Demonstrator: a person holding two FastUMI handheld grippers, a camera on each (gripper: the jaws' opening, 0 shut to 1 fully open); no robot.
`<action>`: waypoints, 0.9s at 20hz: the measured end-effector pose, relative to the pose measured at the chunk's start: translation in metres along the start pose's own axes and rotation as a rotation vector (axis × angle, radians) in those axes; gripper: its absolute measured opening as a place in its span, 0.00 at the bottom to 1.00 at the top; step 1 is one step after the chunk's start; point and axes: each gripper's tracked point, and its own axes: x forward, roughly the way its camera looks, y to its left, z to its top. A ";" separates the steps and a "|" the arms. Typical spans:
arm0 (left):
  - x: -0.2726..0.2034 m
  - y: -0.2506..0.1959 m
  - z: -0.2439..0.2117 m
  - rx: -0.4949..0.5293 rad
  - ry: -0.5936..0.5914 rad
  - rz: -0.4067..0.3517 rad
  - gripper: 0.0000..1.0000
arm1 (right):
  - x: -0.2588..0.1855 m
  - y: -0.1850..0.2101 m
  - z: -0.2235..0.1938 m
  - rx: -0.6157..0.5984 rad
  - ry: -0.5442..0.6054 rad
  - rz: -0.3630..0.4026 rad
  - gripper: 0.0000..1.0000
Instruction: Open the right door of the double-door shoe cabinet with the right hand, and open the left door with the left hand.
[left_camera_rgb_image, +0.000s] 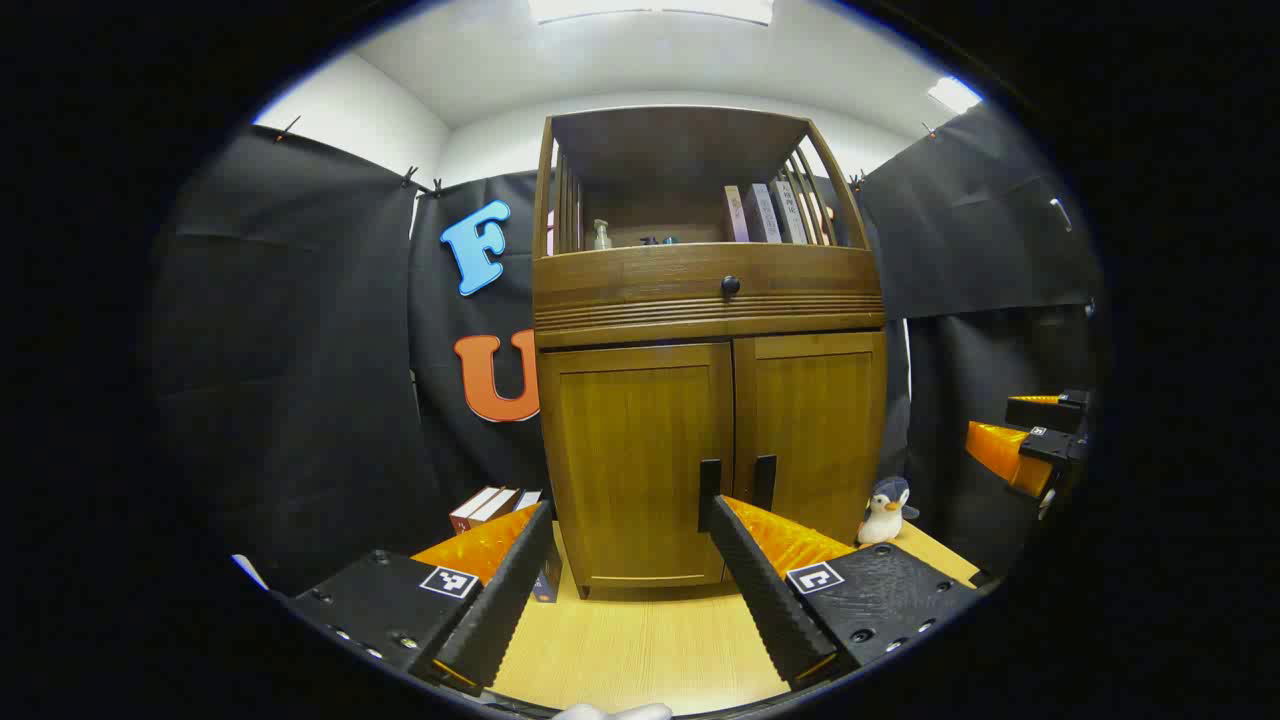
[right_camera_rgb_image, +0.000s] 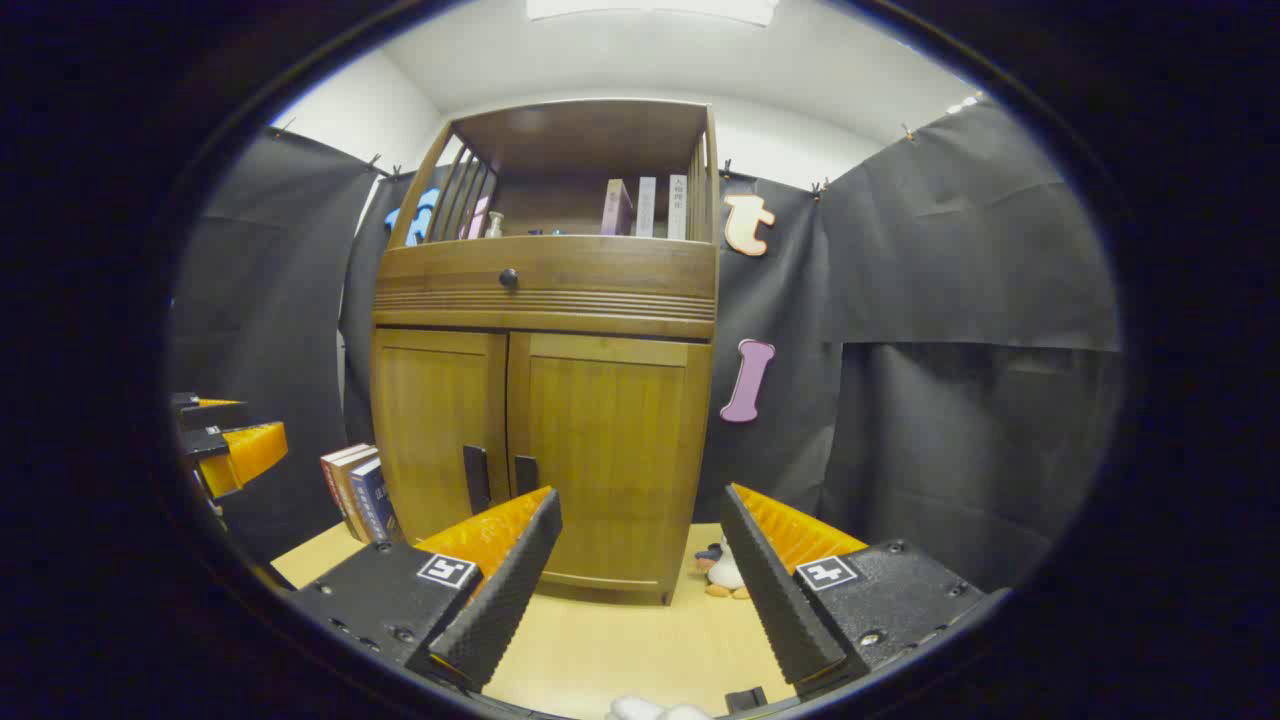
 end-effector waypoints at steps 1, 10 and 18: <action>0.000 0.000 -0.001 -0.002 0.000 -0.002 0.96 | 0.001 0.000 0.000 -0.003 0.002 -0.002 1.00; 0.002 -0.002 -0.002 -0.017 0.028 -0.042 0.96 | -0.001 0.001 -0.010 -0.016 -0.002 -0.026 1.00; 0.008 -0.010 0.001 0.014 0.008 -0.054 1.00 | -0.004 -0.005 -0.016 0.006 0.004 -0.044 1.00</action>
